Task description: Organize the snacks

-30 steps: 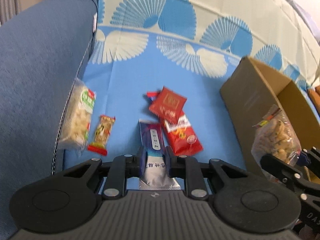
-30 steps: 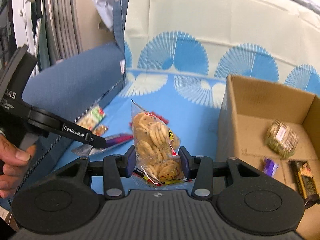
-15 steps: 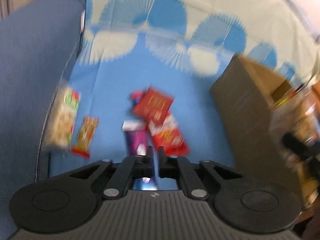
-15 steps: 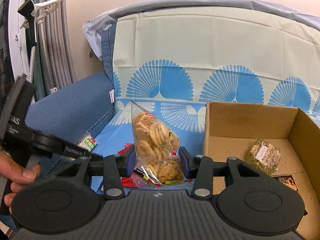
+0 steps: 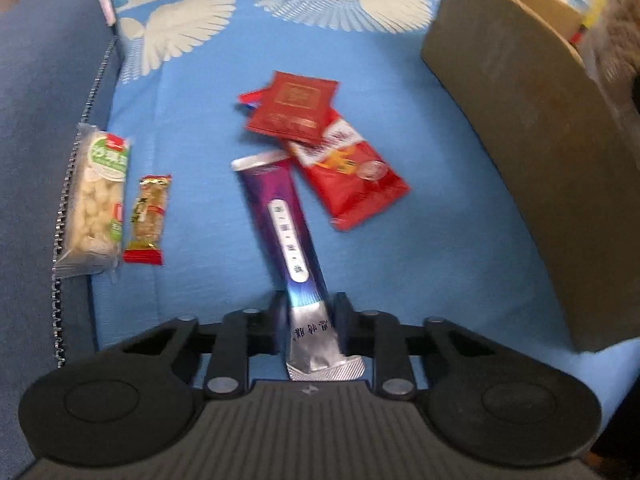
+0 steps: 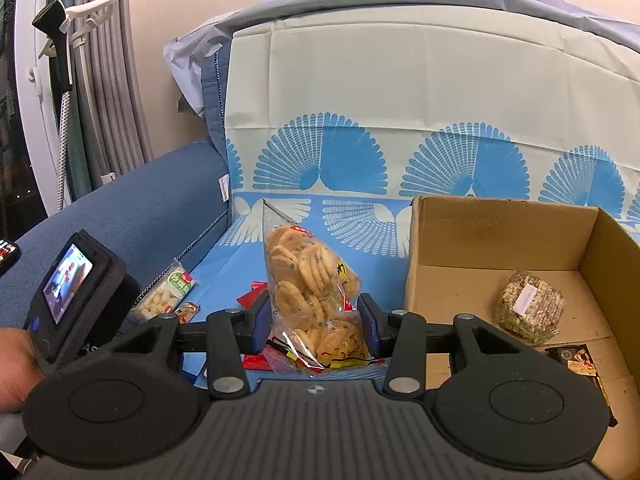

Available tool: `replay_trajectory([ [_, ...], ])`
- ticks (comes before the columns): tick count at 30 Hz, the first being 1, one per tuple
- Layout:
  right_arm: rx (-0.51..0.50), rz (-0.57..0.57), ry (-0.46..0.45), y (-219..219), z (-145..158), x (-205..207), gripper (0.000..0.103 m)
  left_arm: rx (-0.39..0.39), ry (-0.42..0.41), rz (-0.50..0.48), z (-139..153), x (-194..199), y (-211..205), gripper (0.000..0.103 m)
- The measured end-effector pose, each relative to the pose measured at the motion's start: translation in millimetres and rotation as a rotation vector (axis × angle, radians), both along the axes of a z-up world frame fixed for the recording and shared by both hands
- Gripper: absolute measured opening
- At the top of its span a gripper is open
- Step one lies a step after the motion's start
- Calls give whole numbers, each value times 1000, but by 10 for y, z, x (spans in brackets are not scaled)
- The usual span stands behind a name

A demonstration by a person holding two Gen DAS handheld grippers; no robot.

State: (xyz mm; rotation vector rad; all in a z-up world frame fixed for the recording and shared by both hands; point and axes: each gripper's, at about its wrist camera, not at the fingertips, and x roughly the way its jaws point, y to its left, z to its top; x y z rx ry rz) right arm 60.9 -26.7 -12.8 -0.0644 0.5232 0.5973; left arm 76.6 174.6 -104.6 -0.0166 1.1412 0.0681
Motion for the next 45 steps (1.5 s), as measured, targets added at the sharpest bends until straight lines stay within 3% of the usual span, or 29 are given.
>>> replay_trajectory([
  [9,38,-20,-29,-79,78,-19,46,-68,-207,87,393,-69,195,15],
  [12,49,-25,-45,-109,109,-42,46,-69,-274,101,510,-46,217,11],
  [14,63,-28,-51,-134,143,-45,46,-69,-314,109,575,-30,206,0],
  [17,78,-30,-65,-165,177,-52,46,-69,-372,97,658,-35,174,0],
  [20,82,-29,-66,-181,182,-47,46,-53,-338,71,612,13,100,0],
  [23,79,-32,-60,-188,176,-39,46,-72,-250,62,474,88,103,3],
  [24,80,-31,-57,-193,179,-34,46,-71,-206,65,406,115,101,8],
  [26,79,-30,-56,-192,181,-36,46,-43,-115,55,257,145,76,49],
  [27,77,-28,-55,-188,179,-36,46,-24,-77,40,185,159,46,54],
  [30,73,-22,-47,-170,174,-33,46,1,13,-14,-11,172,-35,54],
  [32,72,-17,-47,-163,176,-25,46,36,57,-51,-127,140,-93,52],
  [33,73,-16,-48,-160,180,-16,46,49,44,-68,-133,120,-110,47],
  [34,74,-15,-49,-164,185,-3,46,42,34,-75,-124,110,-115,32],
  [37,78,-16,-52,-183,187,4,46,13,1,-55,-72,102,-74,14],
  [45,97,-35,-68,-250,210,-14,46,-75,-189,48,266,26,144,7],
])
